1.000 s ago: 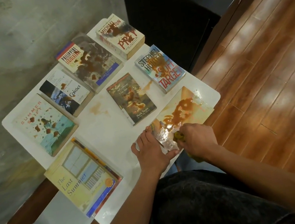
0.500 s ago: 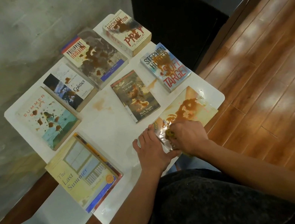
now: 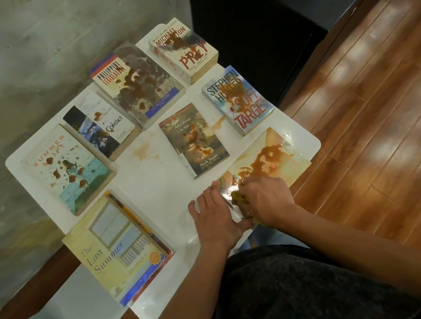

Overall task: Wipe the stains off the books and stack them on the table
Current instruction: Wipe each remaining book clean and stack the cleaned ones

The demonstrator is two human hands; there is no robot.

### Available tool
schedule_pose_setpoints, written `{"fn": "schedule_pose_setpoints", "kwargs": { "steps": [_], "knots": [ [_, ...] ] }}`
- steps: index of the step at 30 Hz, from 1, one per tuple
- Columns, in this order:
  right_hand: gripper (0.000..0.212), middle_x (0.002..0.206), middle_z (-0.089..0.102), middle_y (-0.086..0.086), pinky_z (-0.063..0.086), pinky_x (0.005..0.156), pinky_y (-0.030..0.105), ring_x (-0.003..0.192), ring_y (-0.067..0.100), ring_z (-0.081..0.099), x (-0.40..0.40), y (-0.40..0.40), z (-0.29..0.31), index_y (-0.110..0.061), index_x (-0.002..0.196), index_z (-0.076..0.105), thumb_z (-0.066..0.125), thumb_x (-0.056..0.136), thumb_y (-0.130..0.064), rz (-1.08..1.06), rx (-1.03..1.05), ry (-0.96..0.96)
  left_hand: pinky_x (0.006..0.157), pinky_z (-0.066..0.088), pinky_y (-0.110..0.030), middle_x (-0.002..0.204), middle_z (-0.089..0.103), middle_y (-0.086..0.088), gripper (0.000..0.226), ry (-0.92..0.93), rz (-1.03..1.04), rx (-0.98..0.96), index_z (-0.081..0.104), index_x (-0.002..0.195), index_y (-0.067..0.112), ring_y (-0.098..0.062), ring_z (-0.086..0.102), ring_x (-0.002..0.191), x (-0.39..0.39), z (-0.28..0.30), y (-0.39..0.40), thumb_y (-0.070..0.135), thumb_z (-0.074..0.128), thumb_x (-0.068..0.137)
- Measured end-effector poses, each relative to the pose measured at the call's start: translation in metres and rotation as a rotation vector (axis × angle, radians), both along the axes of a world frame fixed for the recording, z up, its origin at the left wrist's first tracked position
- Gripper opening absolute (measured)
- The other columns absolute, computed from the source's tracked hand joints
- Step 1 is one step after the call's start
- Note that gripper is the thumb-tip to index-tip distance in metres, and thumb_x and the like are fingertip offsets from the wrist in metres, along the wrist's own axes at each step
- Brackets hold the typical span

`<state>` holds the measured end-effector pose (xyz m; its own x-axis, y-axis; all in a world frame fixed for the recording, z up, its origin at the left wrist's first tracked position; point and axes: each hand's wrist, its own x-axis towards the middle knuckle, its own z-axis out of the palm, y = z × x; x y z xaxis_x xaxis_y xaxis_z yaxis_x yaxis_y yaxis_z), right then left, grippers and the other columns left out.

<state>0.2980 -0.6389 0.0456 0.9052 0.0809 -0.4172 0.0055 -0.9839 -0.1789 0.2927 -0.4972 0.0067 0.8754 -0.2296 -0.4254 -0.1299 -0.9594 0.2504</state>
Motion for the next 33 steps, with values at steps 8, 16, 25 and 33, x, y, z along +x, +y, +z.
{"fn": "schedule_pose_setpoints", "kwargs": {
  "steps": [8, 16, 25, 33],
  "knots": [
    [0.012, 0.088, 0.061, -0.002, 0.04, 0.058, 0.03, 0.078, 0.021, 0.063, 0.018, 0.013, 0.005, -0.016, 0.088, 0.066, 0.061, 0.093, -0.026, 0.011, -0.029, -0.071, 0.117, 0.014, -0.051, 0.151, 0.03, -0.004, 0.125, 0.011, -0.043, 0.057, 0.011, 0.155, 0.013, -0.024, 0.031, 0.139, 0.005, 0.002, 0.001, 0.093, 0.048, 0.067],
    [0.016, 0.1, 0.064, -0.012, 0.056, 0.067, 0.034, 0.082, 0.014, 0.063, -0.019, -0.017, 0.0, -0.03, 0.099, 0.07, 0.059, 0.095, -0.04, -0.071, -0.006, -0.012, 0.12, 0.013, -0.053, 0.155, 0.029, -0.003, 0.124, 0.027, -0.03, 0.043, 0.012, 0.155, 0.016, -0.025, 0.029, 0.142, 0.0, 0.003, 0.003, 0.095, 0.046, 0.066],
    [0.017, 0.082, 0.06, -0.008, 0.053, 0.059, 0.027, 0.065, 0.009, 0.056, -0.01, -0.068, 0.007, -0.022, 0.095, 0.073, 0.063, 0.096, -0.036, -0.418, -0.103, -0.101, 0.118, 0.016, -0.054, 0.155, 0.032, -0.005, 0.126, -0.008, -0.055, 0.083, 0.013, 0.155, 0.013, -0.025, 0.032, 0.142, 0.008, 0.004, 0.001, 0.097, 0.041, 0.066],
    [0.019, 0.082, 0.057, -0.011, 0.036, 0.049, 0.019, 0.064, 0.007, 0.052, -0.019, -0.072, 0.006, -0.024, 0.101, 0.072, 0.062, 0.096, -0.04, -0.281, -0.12, -0.053, 0.119, 0.008, -0.057, 0.159, 0.019, -0.011, 0.129, 0.102, -0.129, 0.213, -0.005, 0.156, 0.006, -0.03, 0.021, 0.146, 0.007, 0.013, -0.006, 0.094, 0.039, 0.073]
  ]
}}
